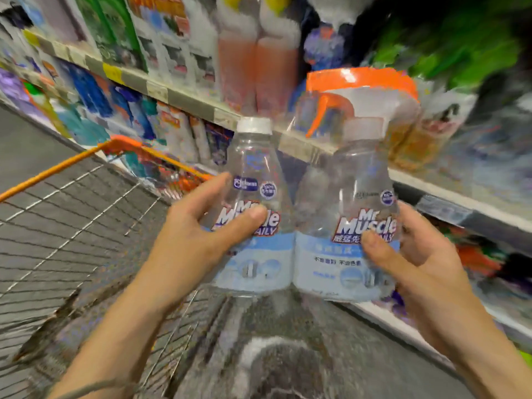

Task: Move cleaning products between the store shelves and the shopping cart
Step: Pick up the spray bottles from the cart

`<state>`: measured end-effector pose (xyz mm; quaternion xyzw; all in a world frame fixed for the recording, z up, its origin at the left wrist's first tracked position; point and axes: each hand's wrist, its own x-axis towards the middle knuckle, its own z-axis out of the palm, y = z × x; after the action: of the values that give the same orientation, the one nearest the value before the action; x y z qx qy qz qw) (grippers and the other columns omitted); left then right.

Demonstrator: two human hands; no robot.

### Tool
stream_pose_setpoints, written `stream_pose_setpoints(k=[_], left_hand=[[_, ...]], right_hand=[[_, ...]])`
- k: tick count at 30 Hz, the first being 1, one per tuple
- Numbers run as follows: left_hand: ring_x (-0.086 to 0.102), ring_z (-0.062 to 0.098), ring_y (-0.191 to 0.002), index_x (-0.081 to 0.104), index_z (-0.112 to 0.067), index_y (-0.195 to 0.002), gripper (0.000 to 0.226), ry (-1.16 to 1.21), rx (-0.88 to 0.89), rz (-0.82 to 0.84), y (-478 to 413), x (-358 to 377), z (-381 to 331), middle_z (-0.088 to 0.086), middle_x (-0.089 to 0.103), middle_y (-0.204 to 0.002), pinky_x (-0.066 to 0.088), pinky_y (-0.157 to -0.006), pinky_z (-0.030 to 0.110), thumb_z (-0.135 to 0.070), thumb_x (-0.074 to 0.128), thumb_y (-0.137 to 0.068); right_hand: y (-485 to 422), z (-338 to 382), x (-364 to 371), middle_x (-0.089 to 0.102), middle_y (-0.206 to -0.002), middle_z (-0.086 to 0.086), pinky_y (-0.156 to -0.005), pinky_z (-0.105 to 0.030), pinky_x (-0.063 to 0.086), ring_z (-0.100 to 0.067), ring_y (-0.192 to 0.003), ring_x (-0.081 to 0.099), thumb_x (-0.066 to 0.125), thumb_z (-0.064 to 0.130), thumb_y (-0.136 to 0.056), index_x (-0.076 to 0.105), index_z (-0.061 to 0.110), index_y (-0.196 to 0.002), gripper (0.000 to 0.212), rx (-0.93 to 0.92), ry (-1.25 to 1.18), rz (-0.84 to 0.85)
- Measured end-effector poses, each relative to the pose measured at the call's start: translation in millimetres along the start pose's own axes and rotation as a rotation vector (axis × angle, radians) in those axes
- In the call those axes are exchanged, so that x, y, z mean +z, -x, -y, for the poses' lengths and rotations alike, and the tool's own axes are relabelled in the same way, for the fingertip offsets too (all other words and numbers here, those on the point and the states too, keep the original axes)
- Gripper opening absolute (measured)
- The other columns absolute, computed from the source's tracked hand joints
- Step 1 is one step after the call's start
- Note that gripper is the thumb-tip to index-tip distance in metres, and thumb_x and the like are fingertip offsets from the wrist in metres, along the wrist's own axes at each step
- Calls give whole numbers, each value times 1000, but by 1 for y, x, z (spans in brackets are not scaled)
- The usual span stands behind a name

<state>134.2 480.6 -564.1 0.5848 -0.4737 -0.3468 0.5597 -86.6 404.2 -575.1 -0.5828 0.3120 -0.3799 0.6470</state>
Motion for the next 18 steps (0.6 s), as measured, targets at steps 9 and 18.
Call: stream_pose_setpoints(k=[9, 18], left_hand=[[62, 1, -108, 63, -16, -117, 38, -36, 88, 268, -50, 171, -19, -9, 70, -114, 43, -88, 11, -23, 66, -80], [54, 6, -122, 54, -16, -129, 45, -240, 325, 308, -135, 284, -3, -5, 60, -128, 39, -105, 23, -20, 62, -86]], right_hand=[[37, 20, -172, 71, -109, 7, -80, -32, 54, -17, -95, 67, 76, 39, -77, 58, 31, -116, 44, -102, 96, -232], [1, -1, -281, 68, -100, 21, -83, -14, 48, 4, -97, 62, 61, 9, -84, 49, 19, -110, 31, -238, 202, -389]])
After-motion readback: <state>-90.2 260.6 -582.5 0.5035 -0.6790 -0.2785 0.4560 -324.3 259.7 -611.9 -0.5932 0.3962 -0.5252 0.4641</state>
